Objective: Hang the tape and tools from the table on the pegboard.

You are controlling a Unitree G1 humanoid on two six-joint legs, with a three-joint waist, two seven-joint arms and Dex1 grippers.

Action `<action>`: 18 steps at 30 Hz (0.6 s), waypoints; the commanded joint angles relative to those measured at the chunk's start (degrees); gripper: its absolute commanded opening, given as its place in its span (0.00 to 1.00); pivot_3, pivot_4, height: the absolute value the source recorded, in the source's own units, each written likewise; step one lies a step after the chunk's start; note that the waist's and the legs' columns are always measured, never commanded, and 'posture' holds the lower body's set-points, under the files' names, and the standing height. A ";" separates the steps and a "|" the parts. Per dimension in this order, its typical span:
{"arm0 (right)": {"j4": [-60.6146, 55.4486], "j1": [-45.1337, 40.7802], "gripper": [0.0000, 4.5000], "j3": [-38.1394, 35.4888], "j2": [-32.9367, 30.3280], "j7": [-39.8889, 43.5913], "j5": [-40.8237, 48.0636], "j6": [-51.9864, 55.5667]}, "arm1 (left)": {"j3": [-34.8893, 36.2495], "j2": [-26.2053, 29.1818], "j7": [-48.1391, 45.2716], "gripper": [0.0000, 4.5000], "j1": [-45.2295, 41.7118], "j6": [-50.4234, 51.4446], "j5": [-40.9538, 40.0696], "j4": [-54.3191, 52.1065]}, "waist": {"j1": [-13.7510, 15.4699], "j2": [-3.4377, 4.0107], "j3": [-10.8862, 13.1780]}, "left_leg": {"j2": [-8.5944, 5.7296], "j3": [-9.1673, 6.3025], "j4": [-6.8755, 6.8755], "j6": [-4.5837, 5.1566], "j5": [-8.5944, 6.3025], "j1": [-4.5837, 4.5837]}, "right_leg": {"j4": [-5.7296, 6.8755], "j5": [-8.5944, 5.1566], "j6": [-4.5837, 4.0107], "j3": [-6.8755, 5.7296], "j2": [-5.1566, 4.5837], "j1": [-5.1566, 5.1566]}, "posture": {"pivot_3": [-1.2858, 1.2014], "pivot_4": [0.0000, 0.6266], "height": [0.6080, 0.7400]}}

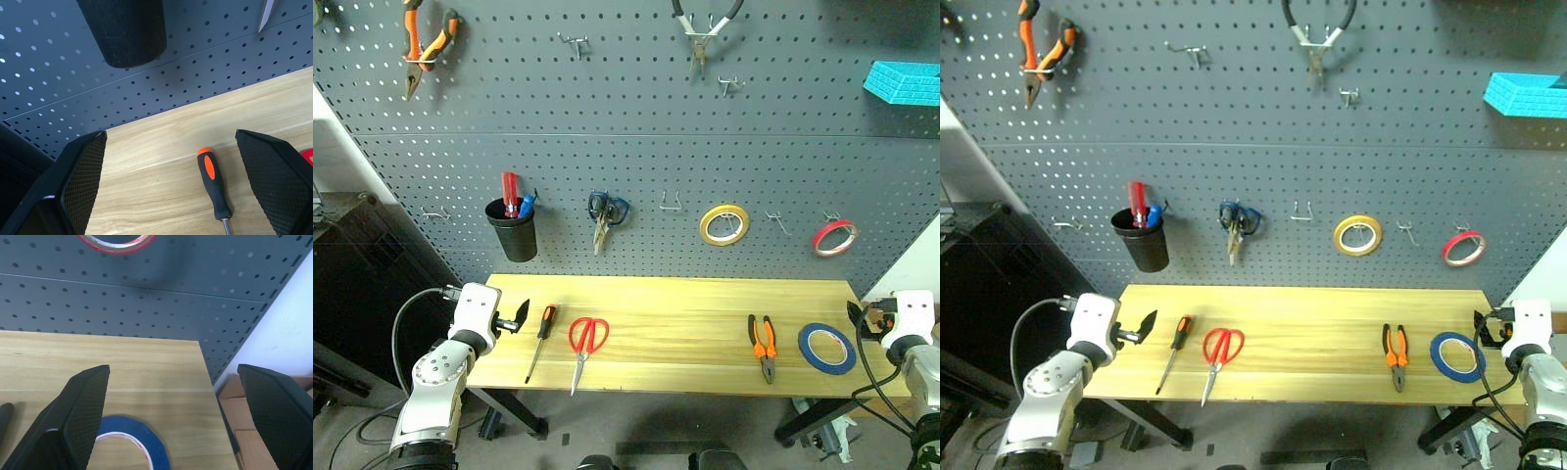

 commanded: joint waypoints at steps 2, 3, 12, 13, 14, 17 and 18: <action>-1.29 -1.01 1.00 -0.84 -0.80 -0.55 0.44 -0.83 | 2.14 0.71 1.91 0.99 -1.12 -1.82 -0.15 0.32 | -0.02 0.00 0.00 | 0.00 0.00 0.00 0.00 0.00 0.00 | 0.00 0.00 0.00 0.01 0.00 0.00 | 0.49 0.00 1.00; -1.39 -1.05 1.00 -0.74 -0.75 -0.53 0.38 -0.82 | 2.51 0.68 2.58 0.99 -1.19 -2.07 -0.06 0.62 | -0.02 0.00 0.00 | 0.00 0.00 0.00 0.00 0.00 0.00 | 0.00 0.00 0.00 0.01 0.00 0.00 | 0.49 0.00 1.00; -6.92 -0.49 1.00 2.89 -0.26 1.34 -1.30 2.76 | 1.10 -0.71 0.67 0.99 1.23 6.39 -2.82 -4.76 | -0.43 0.00 -0.01 | 0.00 0.00 0.00 0.00 0.00 0.01 | 0.01 0.01 0.01 0.02 0.00 0.01 | 0.48 0.00 1.00; -9.17 -0.36 1.00 3.30 0.15 1.87 -0.63 5.01 | -1.03 -0.44 0.30 0.99 1.94 8.22 -1.39 -6.50 | -0.58 0.00 -0.01 | 0.00 0.00 0.00 0.00 0.00 0.01 | 0.01 0.01 0.01 0.02 0.00 0.01 | 0.48 0.01 1.00; -11.07 -0.07 1.00 3.46 0.48 2.14 -0.16 6.78 | -2.47 -0.10 0.09 0.99 2.56 9.50 -0.17 -7.80 | -0.83 -0.01 0.00 | 0.00 0.00 0.00 0.00 0.00 0.00 | 0.02 0.01 0.02 0.02 0.00 0.00 | 0.48 0.02 1.00; -18.13 1.63 1.00 4.11 2.45 2.31 1.55 13.98 | -8.23 -0.57 -1.82 0.99 3.81 12.70 1.43 -13.74 | -0.94 -0.19 0.43 | 0.01 0.00 0.01 0.00 0.00 0.00 | 0.03 0.01 0.02 0.02 0.01 0.00 | 0.47 0.08 1.00; -20.56 2.44 1.00 4.43 3.09 2.23 1.89 16.14 | -10.21 -0.78 -2.44 0.99 3.81 12.90 2.01 -15.73 | -0.93 -0.25 0.58 | 0.05 -0.01 0.03 -0.01 0.00 0.01 | 0.04 0.00 0.01 0.00 0.01 0.03 | 0.46 0.11 1.00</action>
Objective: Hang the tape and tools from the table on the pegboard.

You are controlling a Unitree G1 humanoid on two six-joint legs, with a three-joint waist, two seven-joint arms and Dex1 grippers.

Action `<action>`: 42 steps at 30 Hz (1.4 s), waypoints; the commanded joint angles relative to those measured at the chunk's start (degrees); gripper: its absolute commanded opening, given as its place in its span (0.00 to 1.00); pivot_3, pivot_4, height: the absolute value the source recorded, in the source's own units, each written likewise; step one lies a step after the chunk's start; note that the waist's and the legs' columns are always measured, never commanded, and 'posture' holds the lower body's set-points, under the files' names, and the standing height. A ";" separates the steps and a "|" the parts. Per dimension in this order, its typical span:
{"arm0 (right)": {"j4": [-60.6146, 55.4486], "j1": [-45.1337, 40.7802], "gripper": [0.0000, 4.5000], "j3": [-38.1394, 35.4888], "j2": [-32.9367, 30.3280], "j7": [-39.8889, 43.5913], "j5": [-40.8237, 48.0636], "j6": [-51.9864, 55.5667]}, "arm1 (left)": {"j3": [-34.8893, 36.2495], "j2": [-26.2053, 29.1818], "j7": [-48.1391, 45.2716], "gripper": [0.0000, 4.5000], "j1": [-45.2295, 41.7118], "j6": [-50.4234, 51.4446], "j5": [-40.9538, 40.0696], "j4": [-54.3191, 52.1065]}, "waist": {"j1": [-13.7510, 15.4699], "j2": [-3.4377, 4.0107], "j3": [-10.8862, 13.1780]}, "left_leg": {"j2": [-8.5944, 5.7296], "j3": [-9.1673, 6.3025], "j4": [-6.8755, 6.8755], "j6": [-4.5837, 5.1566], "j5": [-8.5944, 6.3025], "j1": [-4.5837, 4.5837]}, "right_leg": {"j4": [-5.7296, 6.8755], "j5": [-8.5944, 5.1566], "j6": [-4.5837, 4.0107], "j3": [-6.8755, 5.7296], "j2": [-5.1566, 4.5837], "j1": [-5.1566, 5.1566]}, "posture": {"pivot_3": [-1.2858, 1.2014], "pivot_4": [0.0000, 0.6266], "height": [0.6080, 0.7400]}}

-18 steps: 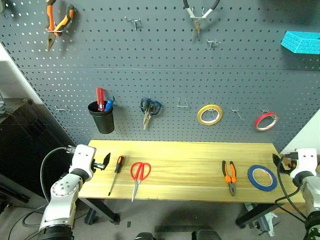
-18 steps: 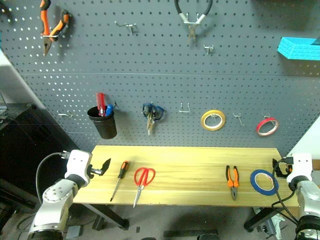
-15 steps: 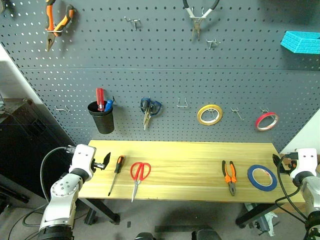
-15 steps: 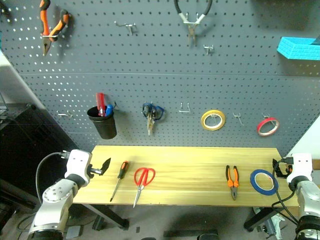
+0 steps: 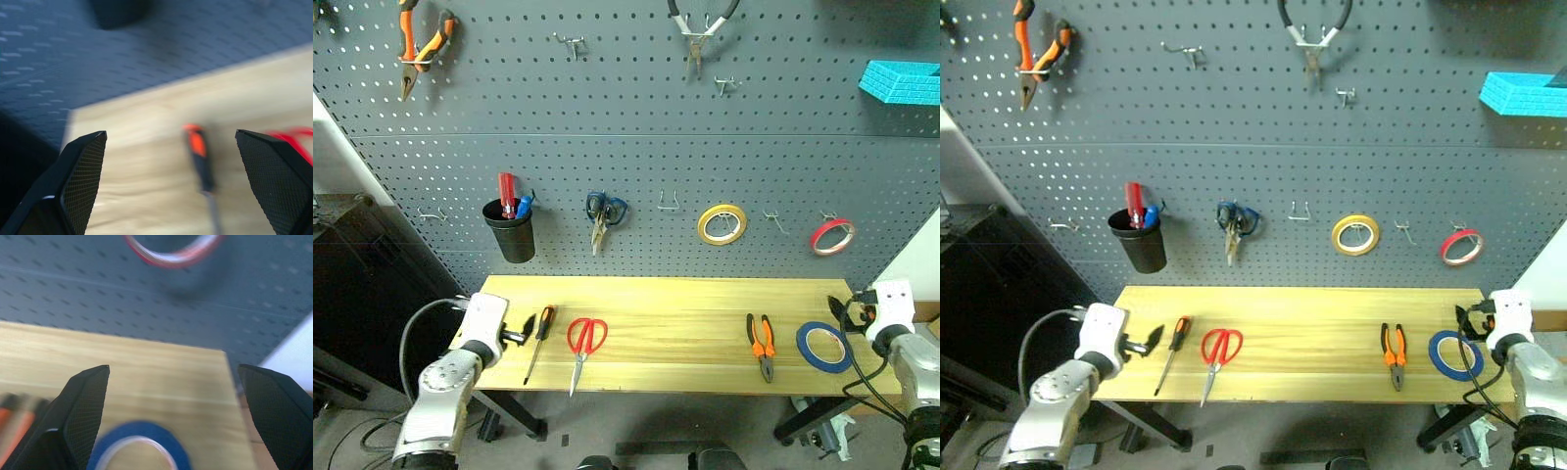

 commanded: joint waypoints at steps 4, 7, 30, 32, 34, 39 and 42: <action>-10.61 2.25 1.00 2.55 1.40 -1.01 0.56 13.47 | -9.96 -0.75 -5.46 0.99 -2.05 3.69 0.35 -12.88 | 0.00 -0.13 1.97 | 0.11 0.09 0.04 0.00 0.00 -0.06 | 0.00 -0.01 -0.02 0.00 0.02 -0.01 | 0.45 0.19 1.00; -11.04 1.34 1.00 4.70 0.25 -0.28 -0.69 18.46 | -14.78 -0.90 -9.24 0.99 -5.10 4.16 0.19 -15.98 | -0.02 -0.02 3.49 | 0.10 0.18 0.06 0.00 0.00 -0.12 | -0.02 -0.01 -0.01 0.07 0.02 -0.05 | 0.45 0.25 1.00; 31.90 -22.24 0.72 21.42 -1.40 11.01 -14.29 17.38 | -28.59 -1.04 -29.19 1.00 -23.20 6.02 -2.72 -14.13 | -3.27 -0.18 6.58 | 0.14 0.23 0.11 0.08 -0.01 -0.97 | 0.01 0.21 0.40 0.09 0.11 -0.87 | 0.43 0.26 1.00; 33.51 -22.70 0.57 21.99 -1.18 11.39 -15.01 16.61 | -28.71 -0.77 -29.27 1.00 -23.17 4.96 -1.88 -13.76 | -3.26 -0.23 6.53 | 0.14 0.22 0.14 0.08 -0.01 -0.97 | 0.01 0.22 0.41 0.09 0.11 -0.86 | 0.44 0.24 1.00; 34.60 -23.02 0.43 22.16 -0.53 11.36 -15.14 16.48 | -28.54 -0.72 -28.97 1.00 -23.19 4.11 -1.21 -13.26 | -3.23 -0.33 6.46 | 0.14 0.21 0.19 0.08 -0.01 -0.97 | 0.01 0.24 0.44 0.09 0.11 -0.83 | 0.44 0.23 1.00; 35.89 -23.39 0.15 21.52 0.64 8.81 -15.52 15.40 | -28.08 -1.30 -29.02 1.00 -22.76 2.27 -1.38 -13.01 | -3.24 -0.59 6.30 | 0.13 0.21 0.27 0.07 0.00 -0.96 | 0.01 0.31 0.55 0.11 0.11 -0.78 | 0.44 0.23 1.00; 33.51 -22.58 0.15 20.57 0.38 5.74 -15.34 11.90 | -27.66 -1.70 -28.91 1.00 -22.38 1.75 -1.96 -13.25 | -3.23 -0.65 6.27 | 0.13 0.21 0.31 0.07 0.00 -0.95 | 0.01 0.34 0.58 0.12 0.11 -0.75 | 0.44 0.23 1.00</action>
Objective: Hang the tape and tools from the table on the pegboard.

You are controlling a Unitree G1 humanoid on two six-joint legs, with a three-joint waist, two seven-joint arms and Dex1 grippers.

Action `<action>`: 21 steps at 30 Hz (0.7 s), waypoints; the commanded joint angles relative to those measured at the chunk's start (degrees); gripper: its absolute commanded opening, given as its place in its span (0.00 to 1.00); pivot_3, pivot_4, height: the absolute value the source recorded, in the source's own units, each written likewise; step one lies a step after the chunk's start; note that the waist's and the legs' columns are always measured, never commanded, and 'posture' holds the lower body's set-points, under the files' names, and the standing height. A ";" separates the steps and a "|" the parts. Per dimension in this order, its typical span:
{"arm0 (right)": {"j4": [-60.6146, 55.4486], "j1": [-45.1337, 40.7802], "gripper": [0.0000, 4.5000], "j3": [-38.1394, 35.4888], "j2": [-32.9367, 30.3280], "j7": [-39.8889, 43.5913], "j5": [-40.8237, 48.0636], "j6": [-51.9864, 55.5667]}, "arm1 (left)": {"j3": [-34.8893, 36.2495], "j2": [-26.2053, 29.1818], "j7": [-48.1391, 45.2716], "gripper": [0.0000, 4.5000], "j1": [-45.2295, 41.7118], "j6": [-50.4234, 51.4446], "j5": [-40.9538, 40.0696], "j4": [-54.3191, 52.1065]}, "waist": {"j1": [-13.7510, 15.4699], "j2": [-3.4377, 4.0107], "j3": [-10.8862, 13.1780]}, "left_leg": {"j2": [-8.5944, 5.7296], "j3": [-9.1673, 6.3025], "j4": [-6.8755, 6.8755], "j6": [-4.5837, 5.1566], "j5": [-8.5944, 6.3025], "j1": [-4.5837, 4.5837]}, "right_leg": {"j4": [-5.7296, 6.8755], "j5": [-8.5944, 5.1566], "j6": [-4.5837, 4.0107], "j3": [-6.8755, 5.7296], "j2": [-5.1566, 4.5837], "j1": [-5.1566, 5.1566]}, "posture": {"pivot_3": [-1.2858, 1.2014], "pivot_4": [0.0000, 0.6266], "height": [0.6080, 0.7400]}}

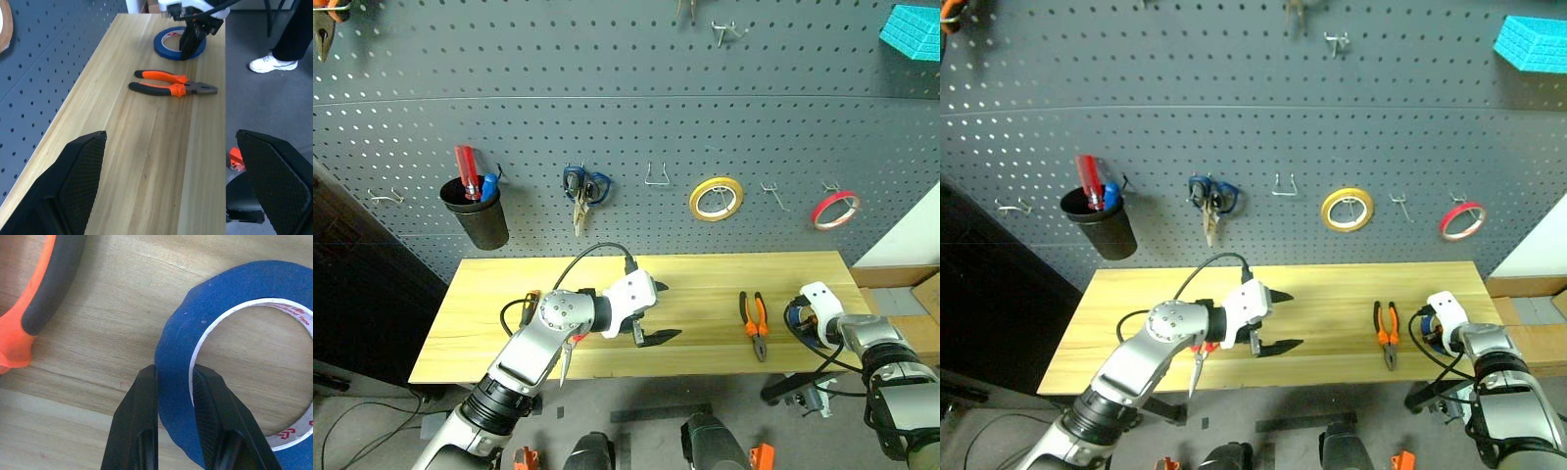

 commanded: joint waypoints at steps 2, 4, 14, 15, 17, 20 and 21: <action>-4.79 3.16 0.15 -1.29 -0.37 -4.61 -0.42 -4.31 | 1.83 -1.56 0.84 1.00 0.64 -2.97 -1.73 -1.17 | 0.02 0.00 0.00 | -0.01 0.00 0.02 0.00 0.00 0.00 | 0.01 0.02 0.02 0.01 0.00 0.01 | 0.44 0.23 1.00; -13.05 6.00 0.15 -2.60 -0.89 -5.80 0.53 -4.38 | 3.82 -2.99 1.77 1.00 1.11 -5.79 -3.18 -1.46 | 0.04 0.02 0.01 | -0.01 0.01 0.02 0.00 0.00 -0.02 | 0.02 0.02 0.03 0.04 0.00 -0.03 | 0.44 0.23 1.00; -72.30 34.70 0.15 -9.10 2.27 -17.88 -2.60 -9.78 | 12.59 -7.59 5.04 1.00 1.66 -4.75 -12.39 -3.56 | -0.02 0.35 0.07 | 0.01 0.02 -0.01 -0.01 -0.01 -0.13 | 0.05 0.00 0.05 0.06 0.00 -0.20 | 0.42 0.25 1.00; -77.36 36.91 0.15 -8.31 3.74 -18.99 -3.34 -11.62 | 13.89 -8.31 6.11 1.00 1.34 -4.65 -13.26 -3.62 | -0.04 0.34 0.08 | 0.01 0.02 0.00 -0.01 -0.01 -0.12 | 0.05 0.00 0.05 0.06 0.00 -0.18 | 0.42 0.25 1.00; -83.29 38.52 0.15 -7.05 6.33 -20.48 -4.18 -13.38 | 15.27 -9.06 7.48 1.00 0.97 -4.71 -13.85 -3.54 | -0.23 0.34 0.08 | 0.02 0.03 0.00 -0.01 0.00 -0.10 | 0.08 0.00 0.06 0.07 0.00 -0.18 | 0.41 0.25 1.00; -83.82 34.83 0.15 -6.64 8.57 -20.72 -3.68 -13.22 | 15.26 -9.27 8.23 1.00 0.38 -5.25 -13.15 -2.79 | -0.38 0.34 0.08 | 0.02 0.07 0.03 -0.01 0.01 -0.04 | 0.10 0.04 0.09 0.12 0.01 -0.15 | 0.41 0.25 1.00; -83.27 33.27 0.15 -6.85 9.14 -20.67 -3.02 -12.72 | 15.10 -9.31 8.33 1.00 0.19 -5.40 -12.97 -2.58 | -0.39 0.32 0.10 | 0.00 0.08 0.06 -0.01 0.01 -0.04 | 0.08 0.05 0.10 0.14 0.01 -0.13 | 0.41 0.25 1.00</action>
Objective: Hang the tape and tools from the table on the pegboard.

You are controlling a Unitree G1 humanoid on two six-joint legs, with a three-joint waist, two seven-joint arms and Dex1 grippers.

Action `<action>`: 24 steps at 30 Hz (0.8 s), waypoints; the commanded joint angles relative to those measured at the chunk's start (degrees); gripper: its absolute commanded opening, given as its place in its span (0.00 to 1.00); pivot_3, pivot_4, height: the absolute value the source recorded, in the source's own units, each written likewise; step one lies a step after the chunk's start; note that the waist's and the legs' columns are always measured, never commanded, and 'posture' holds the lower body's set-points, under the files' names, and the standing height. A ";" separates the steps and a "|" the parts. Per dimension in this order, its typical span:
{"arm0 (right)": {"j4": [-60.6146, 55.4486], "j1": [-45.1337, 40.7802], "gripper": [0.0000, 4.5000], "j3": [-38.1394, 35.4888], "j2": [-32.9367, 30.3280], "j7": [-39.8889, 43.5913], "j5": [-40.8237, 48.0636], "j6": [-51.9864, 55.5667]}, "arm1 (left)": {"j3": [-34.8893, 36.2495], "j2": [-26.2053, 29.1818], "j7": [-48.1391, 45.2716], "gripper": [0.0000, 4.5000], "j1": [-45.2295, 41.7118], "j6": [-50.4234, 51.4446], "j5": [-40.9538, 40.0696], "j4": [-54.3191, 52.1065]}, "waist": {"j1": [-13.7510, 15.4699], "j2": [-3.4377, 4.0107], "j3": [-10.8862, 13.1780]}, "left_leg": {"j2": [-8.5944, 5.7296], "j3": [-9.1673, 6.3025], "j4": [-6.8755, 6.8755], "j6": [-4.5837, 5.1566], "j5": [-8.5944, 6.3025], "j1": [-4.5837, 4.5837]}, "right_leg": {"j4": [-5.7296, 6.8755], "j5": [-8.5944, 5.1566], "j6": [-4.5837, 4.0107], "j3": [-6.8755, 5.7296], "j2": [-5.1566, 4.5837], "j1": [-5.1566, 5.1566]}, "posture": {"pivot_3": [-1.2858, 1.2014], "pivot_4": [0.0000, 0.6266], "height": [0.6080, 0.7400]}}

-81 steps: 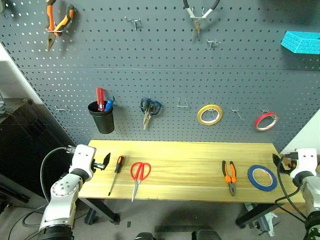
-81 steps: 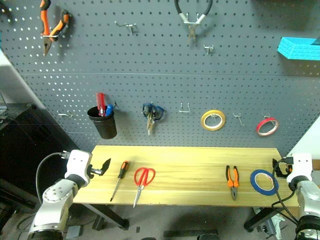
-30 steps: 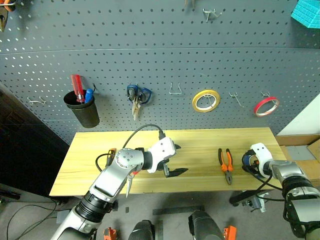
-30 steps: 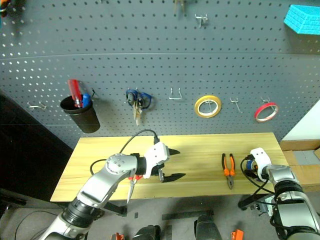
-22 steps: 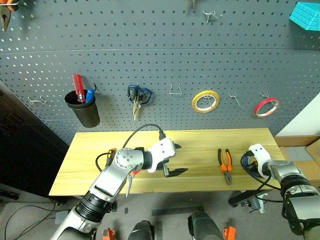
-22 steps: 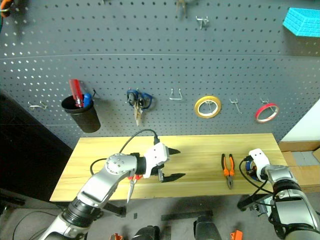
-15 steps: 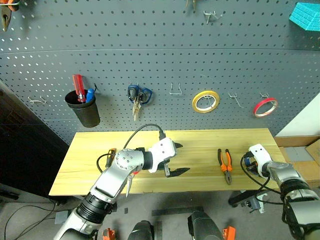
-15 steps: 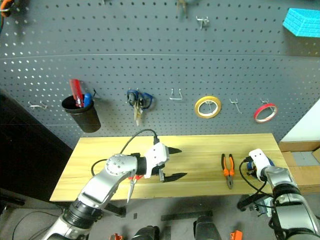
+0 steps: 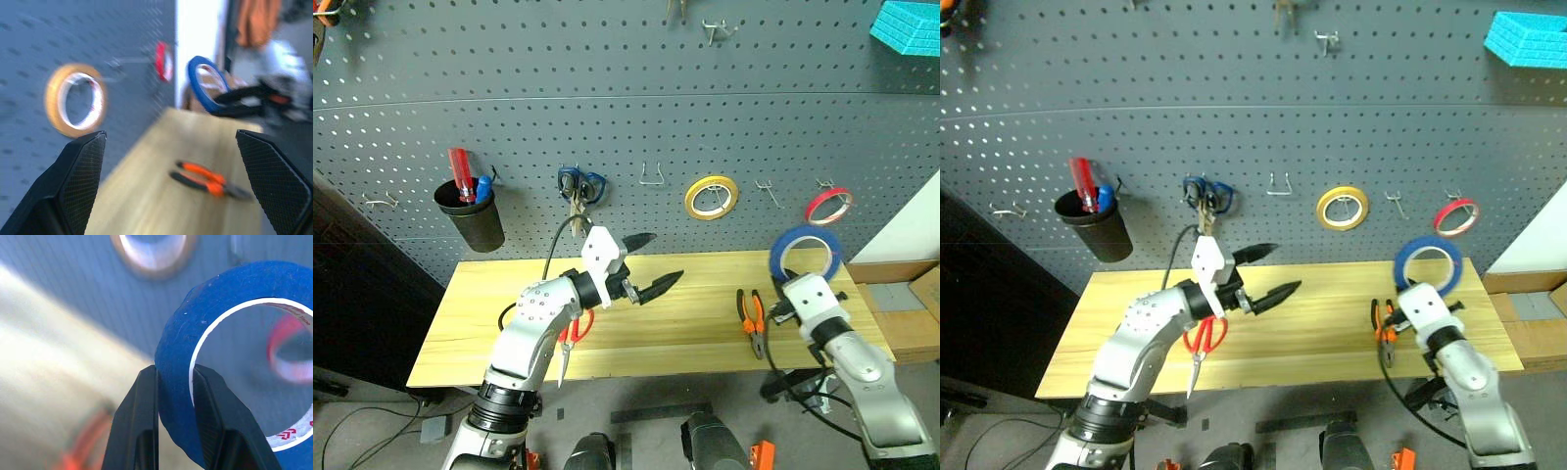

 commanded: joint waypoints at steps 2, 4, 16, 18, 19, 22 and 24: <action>2.47 -9.70 0.15 -3.16 0.96 -0.62 2.95 -0.17 | -0.14 -0.63 1.30 1.00 -1.97 -2.47 0.75 -0.57 | 0.04 -0.03 0.02 | -0.02 0.00 0.11 0.01 0.00 -0.05 | -0.02 0.05 0.01 0.01 0.00 0.00 | 0.42 0.25 1.00; 6.85 -14.07 0.15 -3.86 0.74 0.46 4.62 -0.18 | -0.40 -0.90 1.89 1.00 -2.73 -3.33 1.50 0.25 | 0.14 -0.04 0.02 | -0.02 -0.02 0.15 0.01 0.00 -0.07 | -0.01 0.09 -0.03 0.00 0.00 0.00 | 0.42 0.24 1.00; 31.47 -30.04 0.44 -2.08 1.63 6.63 8.48 -2.31 | -0.77 -1.49 2.90 1.00 -4.25 -4.89 2.41 2.04 | 0.13 -0.02 0.03 | 0.02 -0.06 0.00 0.03 0.00 -0.12 | -0.08 0.19 -0.24 -0.04 0.08 -0.06 | 0.43 0.23 1.00; 28.94 -27.46 0.59 -1.15 1.30 6.03 6.80 -1.75 | -0.56 -1.19 2.98 1.00 -3.97 -4.76 2.57 1.96 | 0.19 -0.02 0.03 | 0.02 -0.07 0.00 0.03 0.00 -0.12 | -0.08 0.18 -0.22 -0.04 0.08 -0.06 | 0.43 0.23 1.00; 26.81 -25.43 0.66 -0.70 1.29 5.81 6.19 -0.84 | -0.35 -0.75 2.95 1.00 -3.67 -4.78 2.79 2.04 | 0.25 -0.01 0.02 | 0.02 -0.07 0.00 0.03 0.00 -0.12 | -0.08 0.17 -0.20 -0.04 0.08 -0.06 | 0.43 0.23 1.00; 19.75 -19.53 0.90 0.15 1.75 5.45 5.45 3.88 | 0.19 1.36 2.26 1.00 -2.87 -5.28 3.83 2.98 | 0.41 -0.01 0.02 | 0.03 -0.12 -0.02 0.03 0.00 -0.11 | -0.06 0.14 -0.15 -0.08 0.08 -0.06 | 0.43 0.24 1.00; 14.02 -15.69 0.99 -0.59 3.82 3.83 6.93 11.25 | 0.37 4.00 1.11 1.00 -2.47 -7.46 5.55 4.94 | 0.39 -0.01 0.02 | 0.02 -0.08 -0.01 0.03 0.00 -0.11 | -0.05 0.10 -0.09 -0.03 0.08 -0.07 | 0.42 0.24 1.00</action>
